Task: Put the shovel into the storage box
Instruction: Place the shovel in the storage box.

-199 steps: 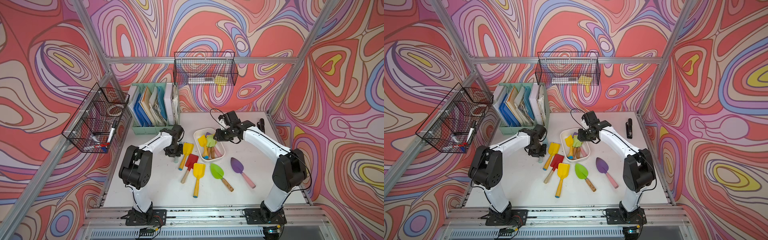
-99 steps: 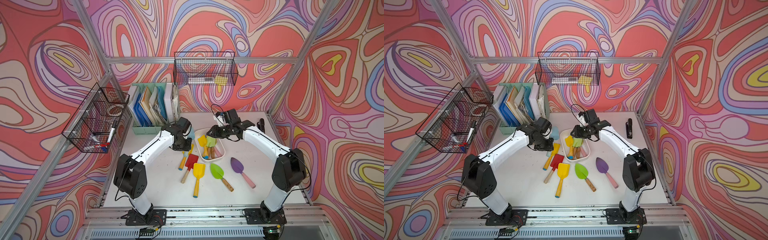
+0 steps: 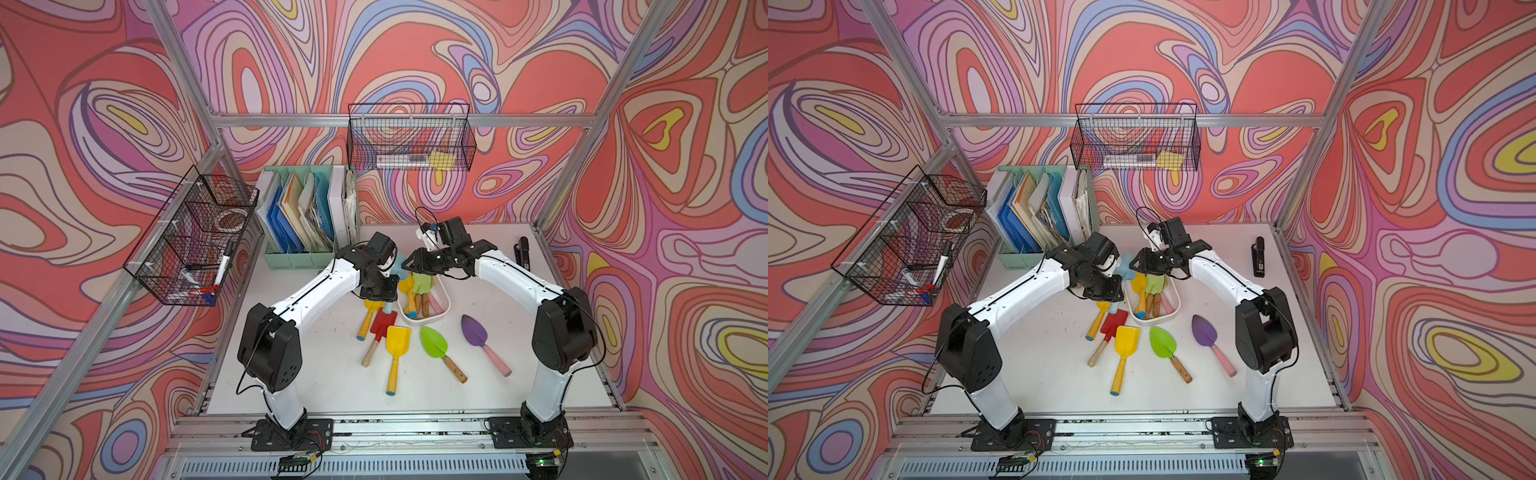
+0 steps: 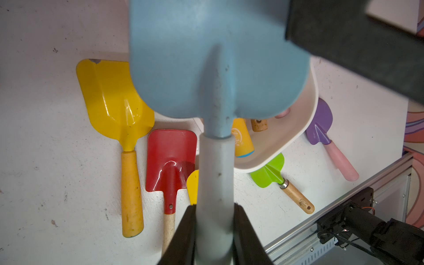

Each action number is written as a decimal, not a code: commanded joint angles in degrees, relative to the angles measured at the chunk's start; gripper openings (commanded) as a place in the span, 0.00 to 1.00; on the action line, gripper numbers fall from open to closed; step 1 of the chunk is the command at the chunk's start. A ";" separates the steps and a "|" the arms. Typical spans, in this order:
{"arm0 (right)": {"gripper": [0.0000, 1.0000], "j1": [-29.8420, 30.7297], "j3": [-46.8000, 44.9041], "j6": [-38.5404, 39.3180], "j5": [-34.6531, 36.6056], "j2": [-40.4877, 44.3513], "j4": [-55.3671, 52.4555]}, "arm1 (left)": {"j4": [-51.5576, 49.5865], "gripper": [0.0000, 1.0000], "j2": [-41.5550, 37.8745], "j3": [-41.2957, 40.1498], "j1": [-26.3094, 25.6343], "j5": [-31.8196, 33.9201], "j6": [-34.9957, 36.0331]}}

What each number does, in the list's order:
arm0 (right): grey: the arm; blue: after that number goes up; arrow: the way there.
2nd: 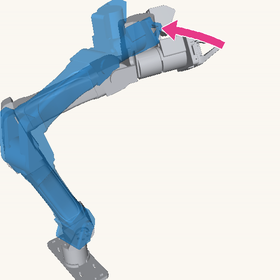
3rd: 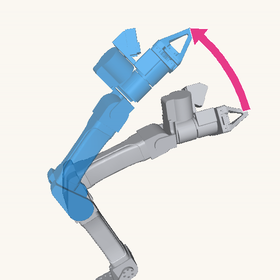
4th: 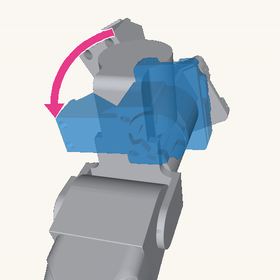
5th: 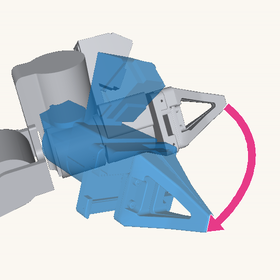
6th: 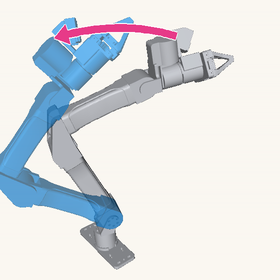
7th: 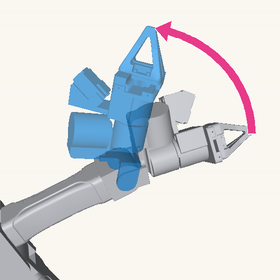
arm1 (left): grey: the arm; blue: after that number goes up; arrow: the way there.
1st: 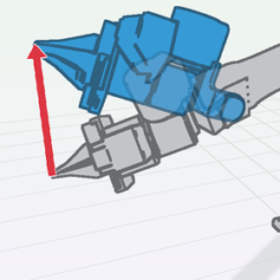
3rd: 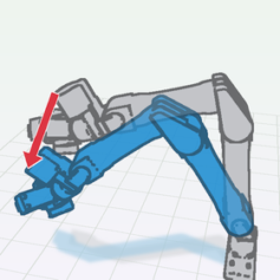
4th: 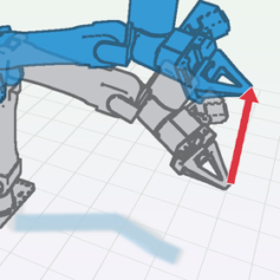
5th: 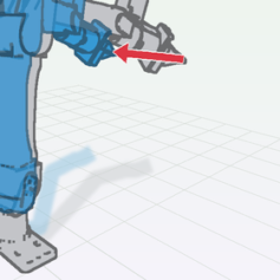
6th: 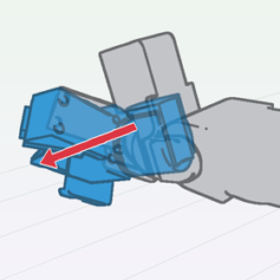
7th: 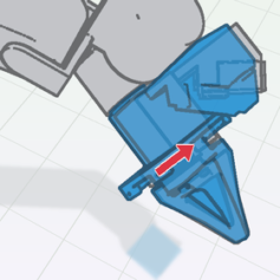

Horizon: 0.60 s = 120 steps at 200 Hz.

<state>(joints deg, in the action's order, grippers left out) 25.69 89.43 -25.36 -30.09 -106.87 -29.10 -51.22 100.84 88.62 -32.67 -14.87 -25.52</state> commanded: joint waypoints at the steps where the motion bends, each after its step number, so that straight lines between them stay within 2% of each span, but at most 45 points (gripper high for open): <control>1: 0.35 0.54 1.71 -0.53 -0.80 -0.96 1.24 | 0.42 0.03 0.81 1.66 -0.31 -0.59 -0.14; 79: 0.22 0.77 1.96 -0.56 -0.95 -2.02 1.33 | 1.21 0.03 0.92 3.00 -0.82 -2.15 -0.59; 120: 0.06 0.79 2.15 -0.60 -0.76 -2.07 1.25 | 1.21 0.03 1.14 3.27 -0.91 -2.00 -0.76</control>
<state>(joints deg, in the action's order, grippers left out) 26.04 90.04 -26.06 -30.44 -107.92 -28.71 -51.03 101.30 90.32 -33.32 -16.34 -26.15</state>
